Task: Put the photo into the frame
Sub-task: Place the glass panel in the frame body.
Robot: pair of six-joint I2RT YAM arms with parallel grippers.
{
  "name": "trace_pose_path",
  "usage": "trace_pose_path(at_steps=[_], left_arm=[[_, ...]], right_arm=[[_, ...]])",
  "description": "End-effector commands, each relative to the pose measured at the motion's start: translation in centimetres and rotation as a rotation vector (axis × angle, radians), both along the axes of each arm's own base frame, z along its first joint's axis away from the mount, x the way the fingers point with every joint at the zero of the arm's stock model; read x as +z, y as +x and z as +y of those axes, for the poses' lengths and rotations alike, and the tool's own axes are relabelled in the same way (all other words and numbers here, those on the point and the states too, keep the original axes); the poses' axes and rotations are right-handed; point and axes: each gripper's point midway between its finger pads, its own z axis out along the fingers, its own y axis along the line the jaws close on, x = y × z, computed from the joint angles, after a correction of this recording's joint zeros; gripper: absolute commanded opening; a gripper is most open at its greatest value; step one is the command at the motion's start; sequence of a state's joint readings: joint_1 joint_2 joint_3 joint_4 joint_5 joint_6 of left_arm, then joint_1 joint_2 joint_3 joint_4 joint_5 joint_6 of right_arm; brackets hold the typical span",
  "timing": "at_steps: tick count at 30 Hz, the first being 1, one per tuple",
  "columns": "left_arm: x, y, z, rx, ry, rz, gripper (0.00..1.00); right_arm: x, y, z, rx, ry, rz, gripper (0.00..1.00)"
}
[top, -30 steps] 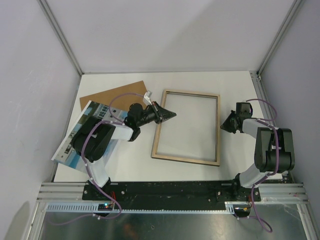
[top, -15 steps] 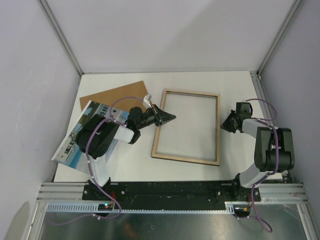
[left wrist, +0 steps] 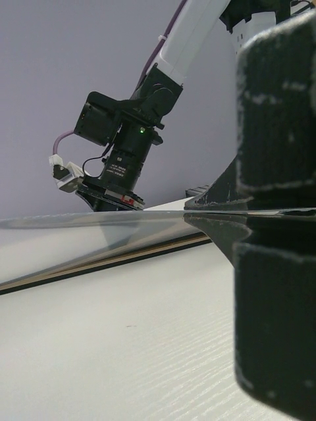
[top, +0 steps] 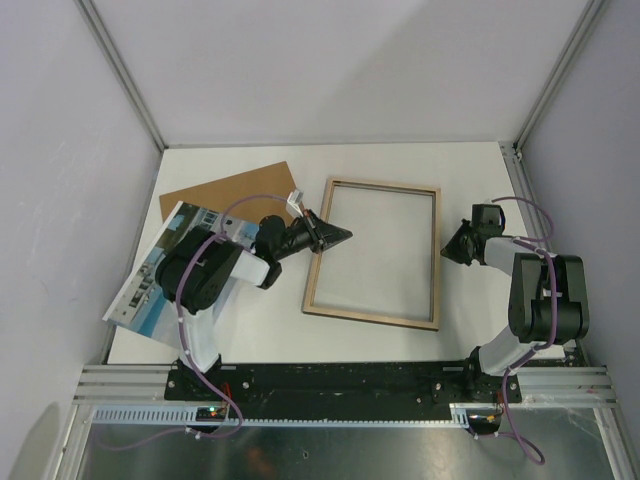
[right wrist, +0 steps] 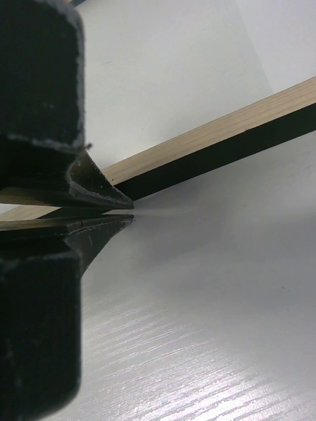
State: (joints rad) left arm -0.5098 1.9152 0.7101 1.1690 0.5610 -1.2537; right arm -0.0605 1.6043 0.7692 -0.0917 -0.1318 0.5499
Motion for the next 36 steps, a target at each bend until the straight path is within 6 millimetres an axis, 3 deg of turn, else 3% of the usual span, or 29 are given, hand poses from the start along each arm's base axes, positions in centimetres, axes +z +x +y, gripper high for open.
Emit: trace_pose_path(at_steps=[1,36], left_arm=[[0.9,0.0,-0.3,-0.006,-0.028,-0.06,0.0],[1.6,2.1,0.2,0.044,-0.087,-0.099,0.0]], right_arm=[[-2.4,-2.1,-0.1,0.007,-0.019,0.11,0.13],[-2.3,-2.1,0.0,0.01,-0.017,0.107,0.13]])
